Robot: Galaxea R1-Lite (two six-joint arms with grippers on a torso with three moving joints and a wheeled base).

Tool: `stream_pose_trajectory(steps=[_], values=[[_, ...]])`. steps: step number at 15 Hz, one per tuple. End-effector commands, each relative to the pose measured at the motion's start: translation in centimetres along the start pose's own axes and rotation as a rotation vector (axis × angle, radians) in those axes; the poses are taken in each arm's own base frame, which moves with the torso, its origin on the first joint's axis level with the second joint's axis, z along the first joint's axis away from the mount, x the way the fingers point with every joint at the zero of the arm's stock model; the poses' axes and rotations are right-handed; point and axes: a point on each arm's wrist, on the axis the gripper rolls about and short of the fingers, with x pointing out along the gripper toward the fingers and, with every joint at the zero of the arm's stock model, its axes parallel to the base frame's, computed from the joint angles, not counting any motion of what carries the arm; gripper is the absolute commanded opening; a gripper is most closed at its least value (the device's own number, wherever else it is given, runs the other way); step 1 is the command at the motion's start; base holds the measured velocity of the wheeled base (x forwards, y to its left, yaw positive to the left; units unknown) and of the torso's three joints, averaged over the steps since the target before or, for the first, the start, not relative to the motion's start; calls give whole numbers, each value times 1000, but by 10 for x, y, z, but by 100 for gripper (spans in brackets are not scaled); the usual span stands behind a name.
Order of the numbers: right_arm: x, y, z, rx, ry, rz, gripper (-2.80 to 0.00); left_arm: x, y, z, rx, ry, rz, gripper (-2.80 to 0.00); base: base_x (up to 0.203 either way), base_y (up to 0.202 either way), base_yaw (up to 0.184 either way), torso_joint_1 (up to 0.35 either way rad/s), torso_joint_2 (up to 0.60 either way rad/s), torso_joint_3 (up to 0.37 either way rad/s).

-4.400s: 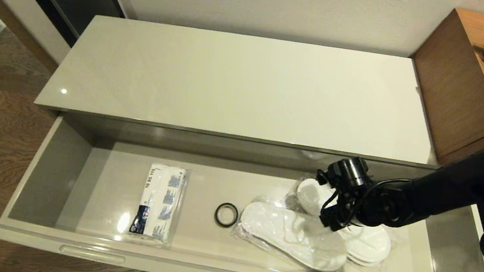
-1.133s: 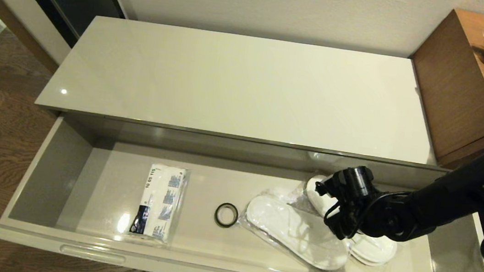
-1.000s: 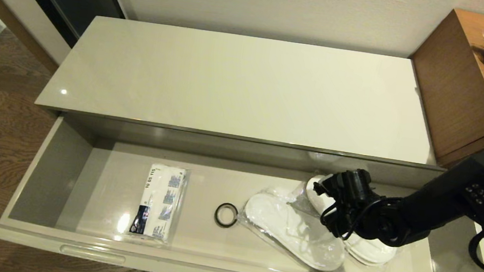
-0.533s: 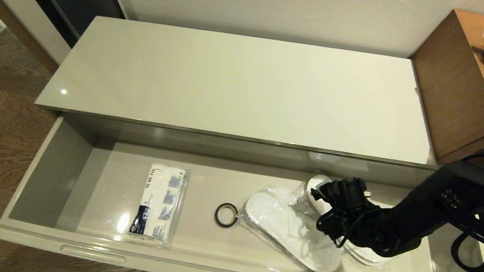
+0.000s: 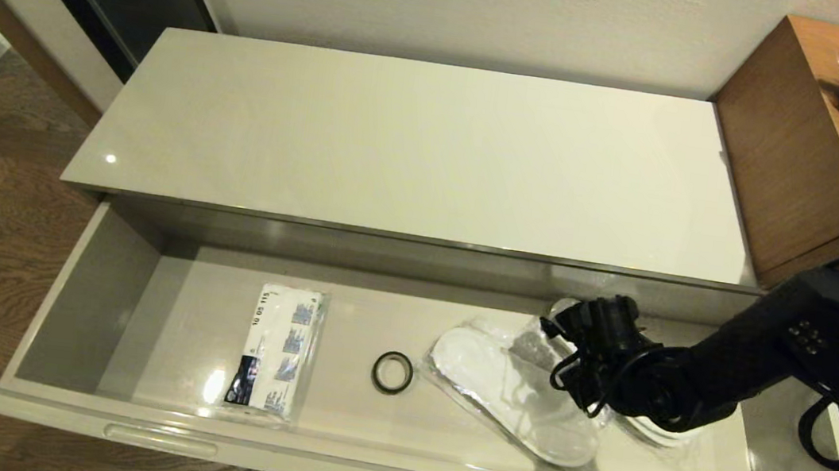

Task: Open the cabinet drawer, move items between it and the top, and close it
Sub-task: Take out the disposable slippers from the drawer

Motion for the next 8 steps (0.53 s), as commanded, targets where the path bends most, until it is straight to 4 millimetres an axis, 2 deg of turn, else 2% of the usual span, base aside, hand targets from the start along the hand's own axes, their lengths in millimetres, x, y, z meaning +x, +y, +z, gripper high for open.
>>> stream_pose_trajectory(steps=[1,8], values=[[-25,-21,14,21,-40,-17,-280,0,0,0,0,1,0,0,0,0,0,0,0,0],[-121,-84,30,41,52,75,-280,0,0,0,0,2,0,0,0,0,0,0,0,0]])
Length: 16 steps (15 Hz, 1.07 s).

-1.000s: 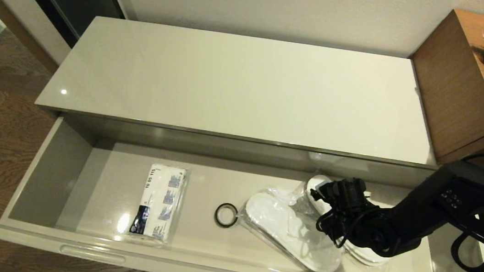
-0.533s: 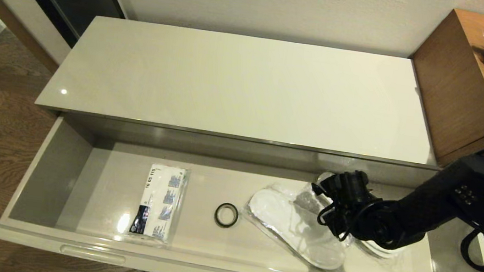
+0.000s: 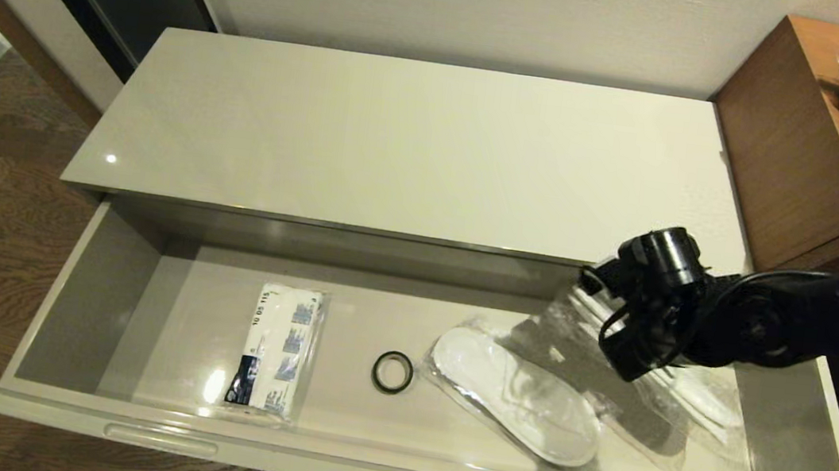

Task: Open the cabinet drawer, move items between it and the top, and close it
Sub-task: Take out the disposable slippers from the drawer, then place the disposable slippers on the table

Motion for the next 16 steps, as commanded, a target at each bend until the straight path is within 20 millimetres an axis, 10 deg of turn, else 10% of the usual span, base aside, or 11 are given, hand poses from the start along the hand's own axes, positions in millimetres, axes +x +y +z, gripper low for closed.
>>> stream_pose_trajectory(steps=[1,10,13,16], values=[[-42,-22,2,15,6,11,-280,0,0,0,0,2,0,0,0,0,0,0,0,0],[-184,-46,-24,-34,9,200,-280,0,0,0,-1,2,0,0,0,0,0,0,0,0],[-200,-54,-21,-14,-39,197,-280,0,0,0,0,2,0,0,0,0,0,0,0,0],[-171,-69,30,78,-92,119,-280,0,0,0,0,2,0,0,0,0,0,0,0,0]])
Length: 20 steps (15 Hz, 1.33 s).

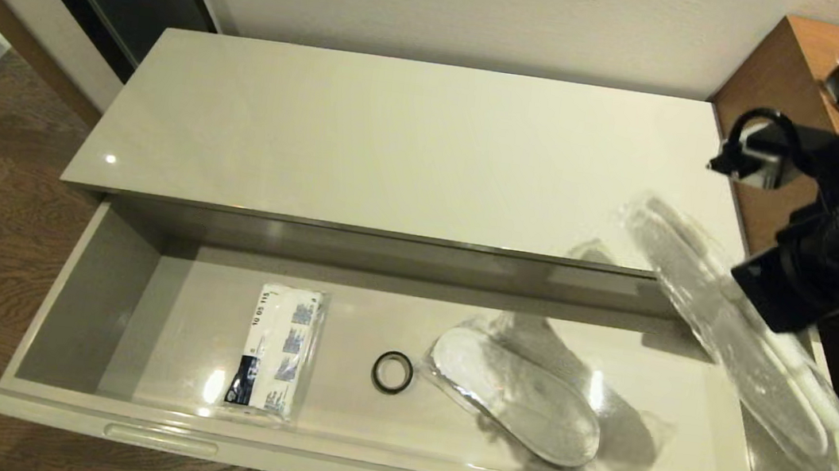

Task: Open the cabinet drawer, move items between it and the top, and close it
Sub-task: Place the disposable slippers on the table, then take out the disposable slippers from the drawer

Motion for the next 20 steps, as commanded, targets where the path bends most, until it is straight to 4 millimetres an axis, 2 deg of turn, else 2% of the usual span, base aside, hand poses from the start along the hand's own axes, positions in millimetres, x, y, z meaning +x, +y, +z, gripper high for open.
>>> stream_pose_trajectory(steps=[1,3,4,5,7,8,12,14,16,18,19,20], values=[[45,-12,40,51,-18,-69,-280,0,0,0,0,2,0,0,0,0,0,0,0,0],[92,-41,78,113,-185,-275,-280,0,0,0,0,2,0,0,0,0,0,0,0,0],[115,-60,83,120,-218,-378,-280,0,0,0,0,2,0,0,0,0,0,0,0,0],[128,-71,82,109,-209,-439,-280,0,0,0,-1,2,0,0,0,0,0,0,0,0],[130,-75,87,122,-256,-474,-280,0,0,0,0,2,0,0,0,0,0,0,0,0],[130,-75,86,107,-250,-476,0,0,0,0,0,2,0,0,0,0,0,0,0,0],[117,-77,86,101,-278,-494,0,0,0,0,0,2,0,0,0,0,0,0,0,0],[95,-74,87,95,-308,-485,0,0,0,0,0,2,0,0,0,0,0,0,0,0],[57,-62,82,59,-320,-427,0,0,0,0,0,2,0,0,0,0,0,0,0,0],[22,-45,59,-24,-256,-297,0,0,0,0,0,2,0,0,0,0,0,0,0,0],[6,-35,41,-74,-190,-216,0,0,0,0,0,2,0,0,0,0,0,0,0,0],[-3,-22,25,-125,-110,-137,0,0,0,0,-1,2,0,0,0,0,0,0,0,0]])
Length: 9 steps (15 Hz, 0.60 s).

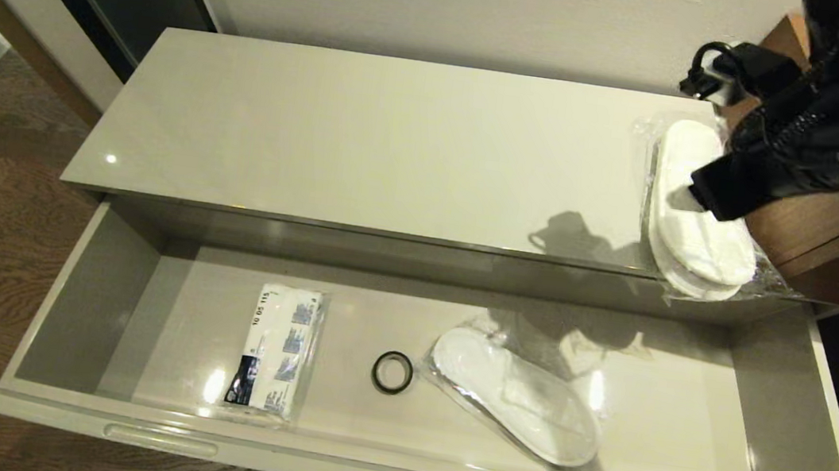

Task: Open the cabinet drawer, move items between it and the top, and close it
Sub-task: Take out the disposable slippers from the drawer

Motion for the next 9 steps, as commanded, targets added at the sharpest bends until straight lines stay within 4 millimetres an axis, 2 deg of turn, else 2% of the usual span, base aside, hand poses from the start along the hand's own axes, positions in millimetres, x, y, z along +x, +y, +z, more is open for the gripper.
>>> stream_pose_trajectory(steps=[1,3,9], values=[[-47,13,-28,-97,111,129,0,0,0,0,0,1,0,0,0,0,0,0,0,0],[-52,29,-35,-171,174,206,0,0,0,0,1,1,0,0,0,0,0,0,0,0],[-21,58,-35,-249,253,304,0,0,0,0,-1,1,0,0,0,0,0,0,0,0]])
